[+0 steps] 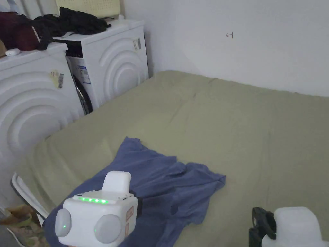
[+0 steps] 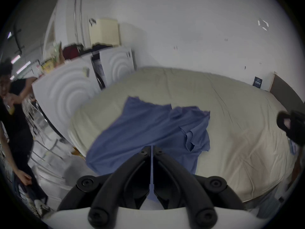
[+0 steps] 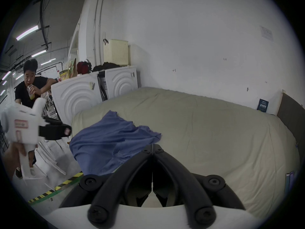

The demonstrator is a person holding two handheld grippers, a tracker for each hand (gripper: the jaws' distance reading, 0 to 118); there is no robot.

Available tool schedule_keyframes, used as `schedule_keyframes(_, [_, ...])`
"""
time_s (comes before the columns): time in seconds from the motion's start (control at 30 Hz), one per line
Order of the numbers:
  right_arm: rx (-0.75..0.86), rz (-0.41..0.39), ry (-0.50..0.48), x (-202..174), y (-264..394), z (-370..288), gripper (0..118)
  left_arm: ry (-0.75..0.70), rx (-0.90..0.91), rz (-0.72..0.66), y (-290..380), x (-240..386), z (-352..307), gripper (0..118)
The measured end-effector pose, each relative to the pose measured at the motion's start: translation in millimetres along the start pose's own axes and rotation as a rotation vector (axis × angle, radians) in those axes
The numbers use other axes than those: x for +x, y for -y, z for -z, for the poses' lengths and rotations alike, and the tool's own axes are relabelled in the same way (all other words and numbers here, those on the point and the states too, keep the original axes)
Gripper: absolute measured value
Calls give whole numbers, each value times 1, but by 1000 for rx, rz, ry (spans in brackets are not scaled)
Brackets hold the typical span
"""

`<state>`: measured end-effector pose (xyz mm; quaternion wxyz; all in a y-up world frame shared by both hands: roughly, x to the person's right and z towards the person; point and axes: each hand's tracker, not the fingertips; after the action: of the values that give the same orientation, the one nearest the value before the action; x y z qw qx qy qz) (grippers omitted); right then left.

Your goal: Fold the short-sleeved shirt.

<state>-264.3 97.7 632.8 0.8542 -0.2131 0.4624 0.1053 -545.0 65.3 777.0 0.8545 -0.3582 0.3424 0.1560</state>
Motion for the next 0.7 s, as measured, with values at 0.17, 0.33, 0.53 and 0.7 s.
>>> schedule_keyframes(0.17, [-52,0,12,6,13,13,0,7,-72,-54,2,-4,56,2])
schedule_keyframes(0.33, [-90,18,18,12,24,23,0,79,-141,-72,4,-2,74,118])
schedule_keyframes(0.53, [-115,33,19,15,32,27,1,127,-209,-13,3,17,89,118])
schedule_keyframes(0.7, [-134,30,19,17,37,25,0,-2,-274,78,20,24,124,117])
